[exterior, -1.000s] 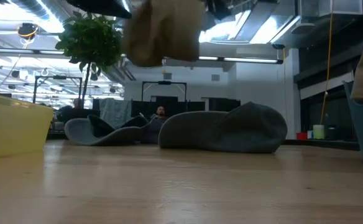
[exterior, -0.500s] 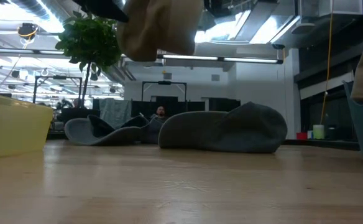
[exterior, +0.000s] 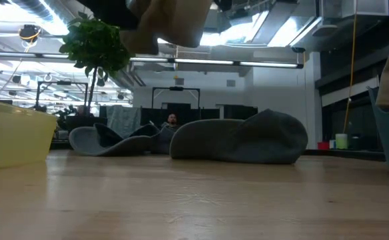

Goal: Pick & Place hat
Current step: Put the brown cap into the blue bin

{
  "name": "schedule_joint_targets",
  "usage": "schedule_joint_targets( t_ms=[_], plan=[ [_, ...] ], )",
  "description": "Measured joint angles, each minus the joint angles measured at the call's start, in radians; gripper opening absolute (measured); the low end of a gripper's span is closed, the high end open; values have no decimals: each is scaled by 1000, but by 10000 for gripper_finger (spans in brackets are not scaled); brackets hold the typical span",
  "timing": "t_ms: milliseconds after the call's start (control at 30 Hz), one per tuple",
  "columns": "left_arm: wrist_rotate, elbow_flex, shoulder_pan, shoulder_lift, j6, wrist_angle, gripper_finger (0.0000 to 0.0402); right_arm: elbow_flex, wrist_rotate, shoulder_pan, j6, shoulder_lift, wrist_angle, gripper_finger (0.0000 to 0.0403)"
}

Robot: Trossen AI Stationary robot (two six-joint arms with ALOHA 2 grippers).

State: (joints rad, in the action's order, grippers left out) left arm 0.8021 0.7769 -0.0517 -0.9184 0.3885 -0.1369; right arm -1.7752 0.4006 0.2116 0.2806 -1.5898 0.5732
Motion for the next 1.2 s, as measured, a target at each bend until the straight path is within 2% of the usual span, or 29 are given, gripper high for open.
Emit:
schedule_joint_targets(
  t_ms=[167,433,600,800,1100,1200],
  plan=[
    [-50,0,34,0,3,15,255,0,22,-23,-2,0,0,14],
    [-224,0,55,0,28,85,249,0,25,-43,-45,1,51,14],
    [-268,0,55,0,42,120,240,0,62,-62,-73,1,27,14],
    [-273,0,55,0,41,119,181,0,64,-66,-80,1,19,14],
    [-274,0,54,0,42,118,33,0,64,-66,-88,1,0,14],
    [-274,0,54,0,43,118,26,0,63,-66,-108,1,0,14]
  ],
)
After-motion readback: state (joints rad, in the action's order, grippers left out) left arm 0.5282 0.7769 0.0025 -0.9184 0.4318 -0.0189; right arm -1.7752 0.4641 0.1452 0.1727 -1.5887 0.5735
